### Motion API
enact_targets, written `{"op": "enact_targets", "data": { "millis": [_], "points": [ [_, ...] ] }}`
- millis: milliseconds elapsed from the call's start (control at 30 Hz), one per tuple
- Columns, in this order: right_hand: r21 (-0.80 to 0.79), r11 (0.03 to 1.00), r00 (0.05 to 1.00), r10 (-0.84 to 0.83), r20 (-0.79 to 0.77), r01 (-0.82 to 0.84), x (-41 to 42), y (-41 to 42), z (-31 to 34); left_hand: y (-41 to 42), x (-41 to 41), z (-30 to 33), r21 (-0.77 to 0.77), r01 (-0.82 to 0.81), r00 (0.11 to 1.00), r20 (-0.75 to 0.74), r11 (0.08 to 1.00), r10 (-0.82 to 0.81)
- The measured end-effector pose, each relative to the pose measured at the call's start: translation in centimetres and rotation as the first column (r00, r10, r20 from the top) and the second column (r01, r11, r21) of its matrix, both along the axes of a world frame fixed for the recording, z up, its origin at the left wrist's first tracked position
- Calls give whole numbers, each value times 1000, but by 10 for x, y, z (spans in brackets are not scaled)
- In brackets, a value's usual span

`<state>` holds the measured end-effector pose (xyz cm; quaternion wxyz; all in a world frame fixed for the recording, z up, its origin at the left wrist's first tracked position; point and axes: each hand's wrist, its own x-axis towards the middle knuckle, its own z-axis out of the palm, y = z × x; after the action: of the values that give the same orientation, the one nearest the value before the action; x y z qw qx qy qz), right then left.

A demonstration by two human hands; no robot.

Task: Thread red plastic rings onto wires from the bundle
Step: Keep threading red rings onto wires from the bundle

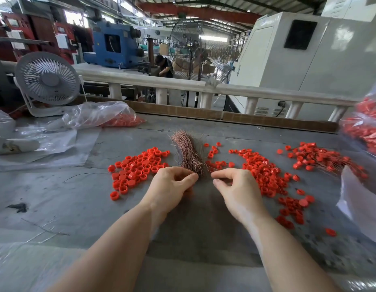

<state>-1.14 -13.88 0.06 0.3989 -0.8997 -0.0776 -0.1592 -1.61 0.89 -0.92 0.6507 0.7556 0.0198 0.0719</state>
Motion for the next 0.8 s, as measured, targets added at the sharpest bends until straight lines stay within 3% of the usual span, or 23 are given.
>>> {"op": "enact_targets", "data": {
  "millis": [300, 467, 600, 800],
  "points": [
    [93, 979, 984, 177, 32, -179, -11, 5, 9, 2, -2, 3, -66, 62, 998, -28, 996, -64],
    [118, 947, 954, 301, 10, -300, -16, 7, 13, 5, -3, 9, -275, 102, 988, -85, 956, -130],
    [149, 927, 937, 349, -12, -343, -16, 8, 14, 7, -5, 14, -353, 153, 978, -82, 923, -193],
    [361, 844, 909, 417, 24, -396, -15, 8, 14, 6, -7, 18, -427, 212, 973, 11, 879, -229]
  ]
}}
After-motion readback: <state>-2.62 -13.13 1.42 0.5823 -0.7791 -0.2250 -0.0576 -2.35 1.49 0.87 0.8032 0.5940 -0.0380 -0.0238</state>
